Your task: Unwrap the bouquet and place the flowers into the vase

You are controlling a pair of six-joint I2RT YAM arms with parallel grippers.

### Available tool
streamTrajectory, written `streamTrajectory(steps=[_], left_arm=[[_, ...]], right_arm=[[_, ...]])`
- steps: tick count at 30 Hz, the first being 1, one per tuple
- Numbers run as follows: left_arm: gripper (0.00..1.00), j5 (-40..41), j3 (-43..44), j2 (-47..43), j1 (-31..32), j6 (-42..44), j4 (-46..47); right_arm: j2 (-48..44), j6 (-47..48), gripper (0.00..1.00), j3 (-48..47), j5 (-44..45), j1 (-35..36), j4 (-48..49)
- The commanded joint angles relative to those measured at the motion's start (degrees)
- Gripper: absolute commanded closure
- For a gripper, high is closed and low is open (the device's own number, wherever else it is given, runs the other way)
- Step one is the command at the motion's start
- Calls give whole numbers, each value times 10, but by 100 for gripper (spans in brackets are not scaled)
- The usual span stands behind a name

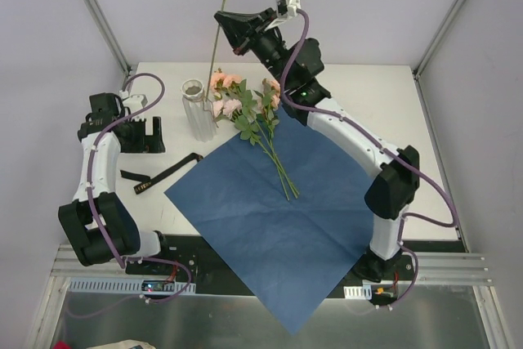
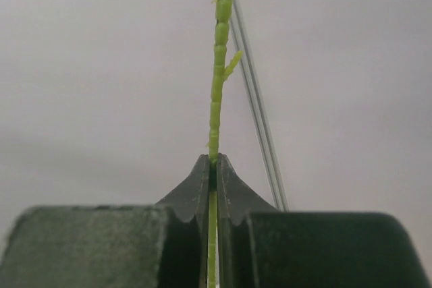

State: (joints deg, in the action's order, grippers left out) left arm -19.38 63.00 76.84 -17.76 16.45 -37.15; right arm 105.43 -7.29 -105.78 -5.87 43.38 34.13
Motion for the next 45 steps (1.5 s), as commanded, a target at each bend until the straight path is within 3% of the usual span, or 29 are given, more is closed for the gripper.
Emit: streamTrajectory(steps=[1, 18, 37, 42, 43, 45], left_arm=[[1, -33, 20, 9, -9, -17, -7], [1, -55, 25, -2, -10, 16, -37], [1, -64, 11, -24, -17, 25, -40], [1, -66, 6, -29, -17, 23, -41], [1, -66, 5, -30, -17, 23, -41], [1, -66, 4, -32, -18, 19, -41]], right_arm=[[78, 32, 99, -90, -26, 17, 190], [224, 109, 99, -263, -34, 29, 175], [203, 150, 99, -117, -71, 50, 132], [205, 161, 70, -129, -73, 57, 57], [204, 162, 49, -140, -70, 57, 39], [201, 170, 33, -163, -68, 56, -43]])
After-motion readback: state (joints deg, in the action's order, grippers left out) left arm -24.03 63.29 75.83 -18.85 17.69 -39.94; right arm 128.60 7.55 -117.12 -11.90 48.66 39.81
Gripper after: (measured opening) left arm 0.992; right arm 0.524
